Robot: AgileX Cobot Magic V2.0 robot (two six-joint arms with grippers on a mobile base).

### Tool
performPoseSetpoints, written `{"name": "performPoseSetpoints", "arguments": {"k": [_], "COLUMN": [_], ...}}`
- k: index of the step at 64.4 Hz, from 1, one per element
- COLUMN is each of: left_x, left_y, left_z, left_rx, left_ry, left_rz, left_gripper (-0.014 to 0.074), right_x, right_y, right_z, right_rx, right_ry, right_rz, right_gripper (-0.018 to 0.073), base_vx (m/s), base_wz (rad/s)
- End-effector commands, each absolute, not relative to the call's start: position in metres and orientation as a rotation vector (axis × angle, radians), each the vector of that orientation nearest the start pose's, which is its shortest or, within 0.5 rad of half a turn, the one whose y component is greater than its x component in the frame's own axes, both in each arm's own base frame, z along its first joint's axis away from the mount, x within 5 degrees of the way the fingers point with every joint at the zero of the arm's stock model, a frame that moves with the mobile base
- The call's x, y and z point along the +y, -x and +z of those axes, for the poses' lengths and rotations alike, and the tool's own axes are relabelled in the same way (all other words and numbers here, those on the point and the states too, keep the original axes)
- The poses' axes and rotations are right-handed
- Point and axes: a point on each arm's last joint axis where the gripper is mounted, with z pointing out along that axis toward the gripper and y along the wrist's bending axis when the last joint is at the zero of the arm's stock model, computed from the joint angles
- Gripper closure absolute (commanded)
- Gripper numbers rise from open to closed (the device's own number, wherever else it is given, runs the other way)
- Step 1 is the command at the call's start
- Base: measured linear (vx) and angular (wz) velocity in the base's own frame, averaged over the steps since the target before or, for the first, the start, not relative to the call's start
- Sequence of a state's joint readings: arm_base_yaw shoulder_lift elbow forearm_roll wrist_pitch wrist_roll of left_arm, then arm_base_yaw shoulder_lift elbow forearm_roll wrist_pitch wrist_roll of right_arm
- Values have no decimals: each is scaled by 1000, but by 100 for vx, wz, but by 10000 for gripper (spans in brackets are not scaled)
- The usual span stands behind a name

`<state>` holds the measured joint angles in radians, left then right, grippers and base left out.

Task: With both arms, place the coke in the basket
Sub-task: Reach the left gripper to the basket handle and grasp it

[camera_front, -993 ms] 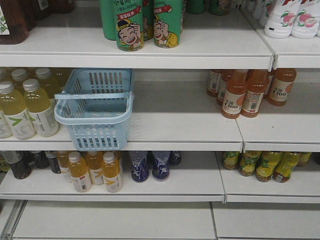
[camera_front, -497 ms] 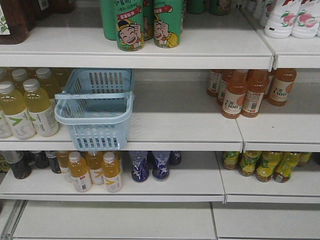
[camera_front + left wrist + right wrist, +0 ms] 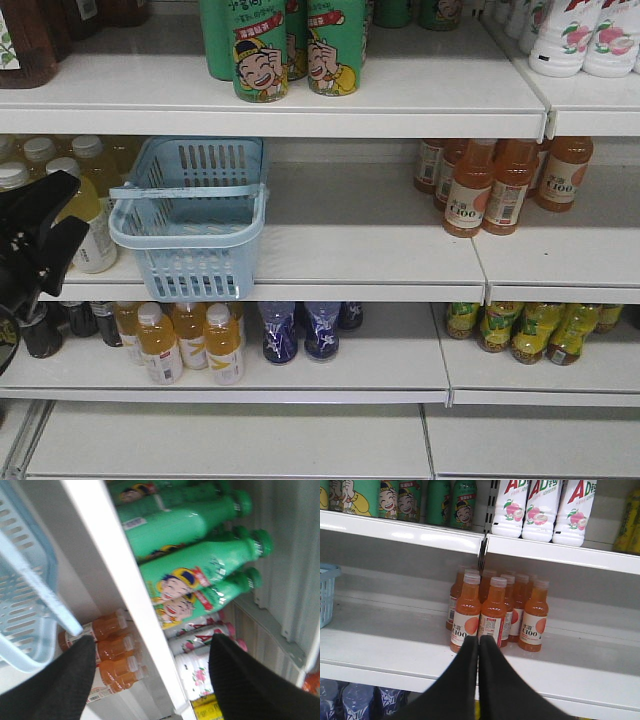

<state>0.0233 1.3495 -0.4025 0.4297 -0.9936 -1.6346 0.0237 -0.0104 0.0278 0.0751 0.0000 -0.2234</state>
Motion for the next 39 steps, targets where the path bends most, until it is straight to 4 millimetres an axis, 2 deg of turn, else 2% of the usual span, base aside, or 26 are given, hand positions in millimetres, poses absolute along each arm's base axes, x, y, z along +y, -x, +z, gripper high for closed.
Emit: {"name": "performPoseSetpoints", "arguments": {"k": [1, 8, 17, 26, 39], "left_x": [-27, -28, -28, -28, -28], "left_y": [-263, -293, -322, -342, -367], "left_z": [245, 232, 214, 196, 187], "left_rx": [1326, 1337, 1363, 1379, 1356], "left_ry": [769, 771, 829, 893, 901], "left_rz": [-1431, -1450, -1462, -1494, -1537], "left_gripper": [112, 112, 112, 112, 112], "right_x": [1, 1, 1, 1, 1], "right_y": [-55, -55, -55, -55, -55], "right_z": [208, 208, 208, 208, 208], "right_rx": [1415, 1415, 1415, 1415, 1415], "right_ry": [121, 121, 121, 121, 121], "right_rz": [-116, -116, -116, -116, -116], "right_gripper": [561, 561, 561, 561, 561], "base_vx": [0, 0, 0, 0, 0], "base_wz": [0, 0, 0, 0, 0]}}
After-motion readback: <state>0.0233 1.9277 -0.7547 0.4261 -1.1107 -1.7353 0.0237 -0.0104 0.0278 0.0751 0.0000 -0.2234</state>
